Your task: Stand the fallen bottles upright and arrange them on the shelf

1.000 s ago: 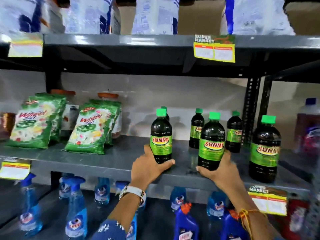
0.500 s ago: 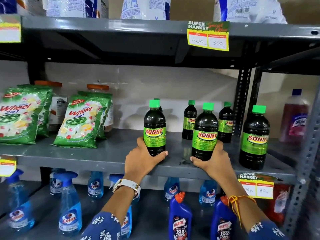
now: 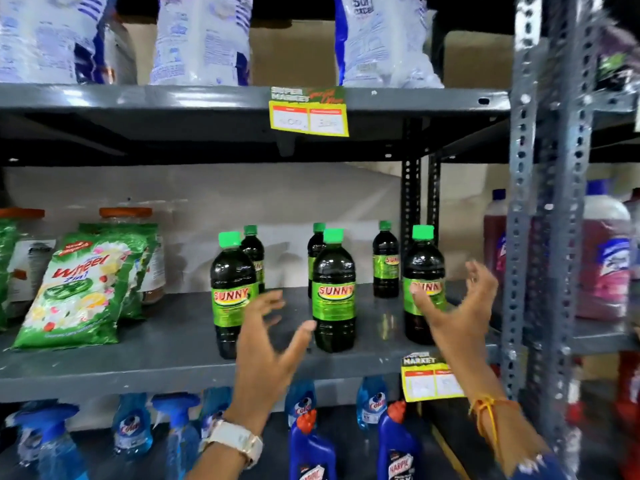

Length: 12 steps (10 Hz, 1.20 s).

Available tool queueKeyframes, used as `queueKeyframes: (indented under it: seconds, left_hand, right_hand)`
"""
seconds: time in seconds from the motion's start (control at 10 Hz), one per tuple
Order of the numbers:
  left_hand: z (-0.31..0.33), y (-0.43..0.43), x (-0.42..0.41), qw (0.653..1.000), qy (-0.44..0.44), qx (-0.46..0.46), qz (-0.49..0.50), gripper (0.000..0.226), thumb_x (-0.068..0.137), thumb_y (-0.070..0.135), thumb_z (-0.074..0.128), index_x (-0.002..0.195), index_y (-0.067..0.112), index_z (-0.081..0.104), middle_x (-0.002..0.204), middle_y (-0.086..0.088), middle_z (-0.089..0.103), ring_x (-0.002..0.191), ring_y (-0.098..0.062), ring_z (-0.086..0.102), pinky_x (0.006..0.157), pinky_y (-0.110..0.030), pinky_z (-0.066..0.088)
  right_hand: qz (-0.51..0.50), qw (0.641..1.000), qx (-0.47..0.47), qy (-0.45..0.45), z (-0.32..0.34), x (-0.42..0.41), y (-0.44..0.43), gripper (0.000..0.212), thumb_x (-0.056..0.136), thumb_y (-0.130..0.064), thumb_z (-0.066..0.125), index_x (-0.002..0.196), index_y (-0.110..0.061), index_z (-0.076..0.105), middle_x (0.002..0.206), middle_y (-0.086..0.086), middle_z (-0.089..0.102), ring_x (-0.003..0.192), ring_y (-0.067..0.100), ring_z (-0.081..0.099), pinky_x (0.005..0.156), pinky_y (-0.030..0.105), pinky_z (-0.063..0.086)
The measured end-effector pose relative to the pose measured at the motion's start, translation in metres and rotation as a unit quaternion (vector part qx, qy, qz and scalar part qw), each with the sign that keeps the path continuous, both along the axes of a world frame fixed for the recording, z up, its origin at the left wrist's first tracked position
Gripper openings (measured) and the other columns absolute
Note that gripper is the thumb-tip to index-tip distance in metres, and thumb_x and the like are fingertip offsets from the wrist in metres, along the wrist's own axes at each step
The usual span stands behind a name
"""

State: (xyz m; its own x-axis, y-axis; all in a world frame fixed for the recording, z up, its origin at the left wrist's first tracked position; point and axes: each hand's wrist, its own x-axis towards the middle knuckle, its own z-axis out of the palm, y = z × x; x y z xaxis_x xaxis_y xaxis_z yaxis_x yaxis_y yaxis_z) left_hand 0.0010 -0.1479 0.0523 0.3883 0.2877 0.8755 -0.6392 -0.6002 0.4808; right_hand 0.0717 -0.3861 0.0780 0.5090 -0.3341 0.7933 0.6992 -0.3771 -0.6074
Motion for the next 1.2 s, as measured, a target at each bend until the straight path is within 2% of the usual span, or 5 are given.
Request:
queueKeyframes:
  seconds: [0.1,0.2,0.3,1.0,1.2]
  left_hand:
    - [0.014,-0.039,0.030,0.991,0.135,-0.004,-0.003,0.096,0.061,0.063,0.072,0.133,0.013,0.033,0.129,-0.001,0.050,0.116,-0.014,0.049,0.095,-0.030,0.042]
    - [0.006,-0.056,0.048,0.952,0.265,0.032,0.147,0.101,0.057,0.075,0.064,0.128,0.013,0.029,0.115,-0.009,0.062,0.102,-0.028,0.059,0.080,-0.037,0.048]
    - [-0.005,-0.061,0.054,0.917,0.298,0.097,0.245,0.093,0.062,0.077,0.058,0.121,0.010,0.031,0.099,-0.013,0.068,0.089,-0.034,0.064,0.067,-0.036,0.048]
    - [-0.011,-0.058,0.062,0.922,0.262,0.117,0.261,0.078,0.069,0.069,0.059,0.106,0.004,0.039,0.088,-0.016,0.067,0.079,-0.036,0.065,0.058,-0.033,0.044]
    - [-0.008,-0.059,0.057,0.930,0.270,0.100,0.230,0.097,0.064,0.075,0.058,0.128,0.006,0.032,0.098,-0.015,0.067,0.088,-0.035,0.064,0.067,-0.038,0.049]
  right_hand:
    - [0.061,0.981,-0.066,0.172,0.003,0.025,-0.029,0.092,0.065,-0.033,0.082,0.136,-0.008,0.028,0.129,0.004,0.041,0.118,0.017,0.042,0.094,0.019,0.029]
    - [0.151,0.927,-0.187,0.287,-0.013,0.049,-0.042,0.084,0.049,-0.047,0.088,0.121,-0.023,0.051,0.112,-0.009,0.066,0.106,0.013,0.062,0.093,0.030,0.047]
    - [0.150,0.917,-0.231,0.288,-0.018,0.060,-0.047,0.059,0.045,-0.049,0.086,0.095,-0.036,0.057,0.098,-0.009,0.071,0.093,0.011,0.066,0.089,0.036,0.051]
    - [0.175,0.923,-0.238,0.246,-0.016,0.055,-0.046,0.057,0.060,-0.034,0.084,0.106,-0.027,0.052,0.099,-0.005,0.066,0.093,0.012,0.062,0.079,0.022,0.043]
    - [0.173,0.934,-0.167,0.263,-0.011,0.047,-0.048,0.089,0.056,-0.046,0.083,0.127,-0.018,0.038,0.111,-0.006,0.056,0.103,0.015,0.055,0.088,0.028,0.040]
